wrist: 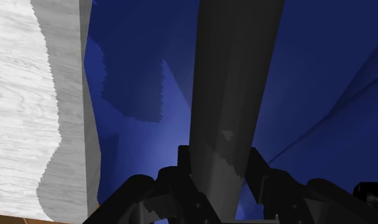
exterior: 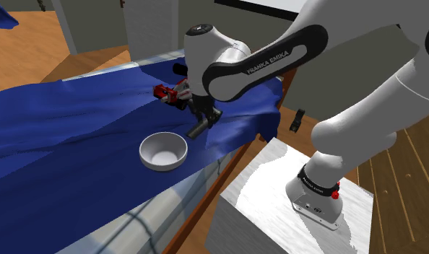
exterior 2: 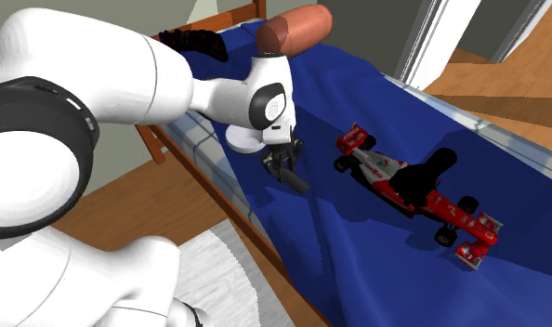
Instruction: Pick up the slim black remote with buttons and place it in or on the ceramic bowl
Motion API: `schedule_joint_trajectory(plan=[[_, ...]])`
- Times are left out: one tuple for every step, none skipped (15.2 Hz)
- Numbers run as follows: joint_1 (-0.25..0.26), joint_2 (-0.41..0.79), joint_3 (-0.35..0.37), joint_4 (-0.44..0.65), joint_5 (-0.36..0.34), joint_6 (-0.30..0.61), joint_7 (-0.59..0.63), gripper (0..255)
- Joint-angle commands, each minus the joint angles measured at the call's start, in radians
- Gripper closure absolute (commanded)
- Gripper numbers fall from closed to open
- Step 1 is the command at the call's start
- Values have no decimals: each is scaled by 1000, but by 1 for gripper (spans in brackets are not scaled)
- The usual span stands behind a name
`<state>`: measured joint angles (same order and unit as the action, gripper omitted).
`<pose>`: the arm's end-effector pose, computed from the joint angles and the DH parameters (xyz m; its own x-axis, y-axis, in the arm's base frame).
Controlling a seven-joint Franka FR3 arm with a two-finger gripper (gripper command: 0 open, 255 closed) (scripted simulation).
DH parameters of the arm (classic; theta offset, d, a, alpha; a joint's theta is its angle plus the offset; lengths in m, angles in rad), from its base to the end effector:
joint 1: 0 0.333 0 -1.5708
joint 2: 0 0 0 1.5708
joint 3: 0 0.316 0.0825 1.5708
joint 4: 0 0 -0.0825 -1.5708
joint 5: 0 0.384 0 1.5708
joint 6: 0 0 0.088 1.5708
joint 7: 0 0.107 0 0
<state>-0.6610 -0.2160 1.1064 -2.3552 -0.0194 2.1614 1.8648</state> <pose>0.4312 0.2060 0.3607 0.1437 -0.9636 0.2253 -0.9896 -0.1400 0.0322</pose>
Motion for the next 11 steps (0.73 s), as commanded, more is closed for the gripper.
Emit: schedule_joint_trajectory(plan=[[14,-23,-18,15,22,-28,-21,255],[21,-35,-28,22,32,-42,-31,255],[27,-46,-38,29,42,-56,-41,255],[33,-56,-47,36,50,-69,-50,255],[39,-66,-55,43,58,-83,-59,255],[44,-76,-64,51,65,-97,-67,255],[49,-85,-72,58,71,-111,-74,255],[53,-93,-80,66,77,-125,-81,255],[58,-101,-88,74,82,-138,-88,255],[61,-109,-95,83,87,-152,-94,255],[65,-116,-102,91,91,-166,-100,255]])
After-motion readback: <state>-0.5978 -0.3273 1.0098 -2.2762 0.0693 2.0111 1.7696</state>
